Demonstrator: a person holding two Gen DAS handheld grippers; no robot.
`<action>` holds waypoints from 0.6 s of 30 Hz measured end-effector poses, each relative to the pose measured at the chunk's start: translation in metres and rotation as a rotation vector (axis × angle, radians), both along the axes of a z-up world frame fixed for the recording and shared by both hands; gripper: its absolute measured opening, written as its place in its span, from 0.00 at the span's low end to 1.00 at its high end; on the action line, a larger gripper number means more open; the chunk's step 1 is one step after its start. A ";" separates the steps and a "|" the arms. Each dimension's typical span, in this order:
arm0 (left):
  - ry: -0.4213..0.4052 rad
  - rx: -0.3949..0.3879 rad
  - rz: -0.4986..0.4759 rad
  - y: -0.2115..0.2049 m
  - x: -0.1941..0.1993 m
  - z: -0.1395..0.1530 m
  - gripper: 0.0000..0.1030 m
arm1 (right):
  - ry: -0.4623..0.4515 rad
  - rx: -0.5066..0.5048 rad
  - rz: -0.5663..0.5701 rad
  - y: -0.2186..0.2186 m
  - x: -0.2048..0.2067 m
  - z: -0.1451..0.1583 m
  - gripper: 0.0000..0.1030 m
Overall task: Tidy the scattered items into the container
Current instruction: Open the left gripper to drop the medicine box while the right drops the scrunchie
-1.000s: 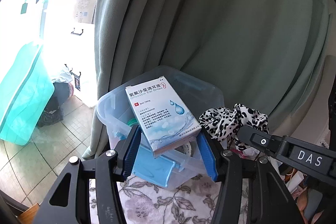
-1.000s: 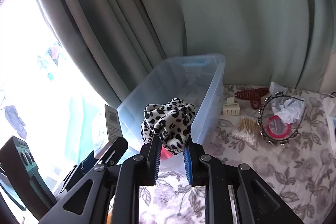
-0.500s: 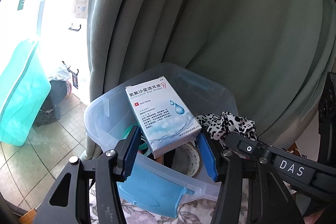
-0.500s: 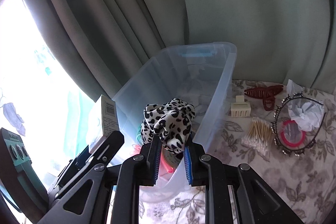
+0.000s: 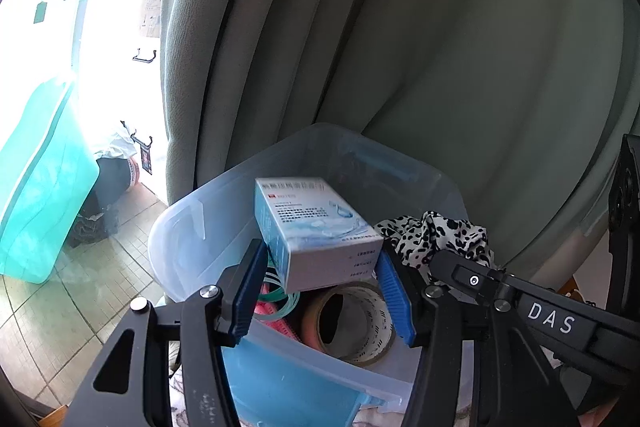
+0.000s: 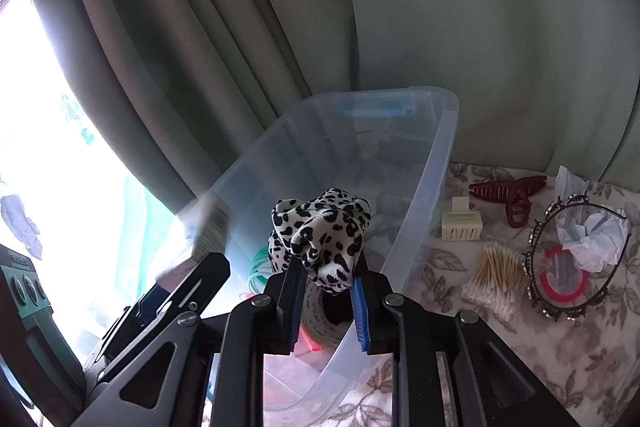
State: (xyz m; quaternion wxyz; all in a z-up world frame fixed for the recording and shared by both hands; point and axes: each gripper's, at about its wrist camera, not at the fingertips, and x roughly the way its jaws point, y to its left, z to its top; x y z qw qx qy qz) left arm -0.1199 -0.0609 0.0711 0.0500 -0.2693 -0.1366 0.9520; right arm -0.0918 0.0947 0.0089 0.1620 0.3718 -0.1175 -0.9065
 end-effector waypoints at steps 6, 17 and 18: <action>0.001 0.001 0.002 -0.004 0.000 -0.002 0.55 | 0.005 0.004 0.005 0.000 -0.002 -0.001 0.25; 0.001 0.011 -0.002 0.001 0.005 0.001 0.55 | 0.009 0.000 0.004 0.000 -0.003 -0.004 0.27; 0.001 0.012 -0.003 0.000 0.005 0.001 0.55 | 0.009 0.001 0.003 0.000 -0.003 -0.004 0.27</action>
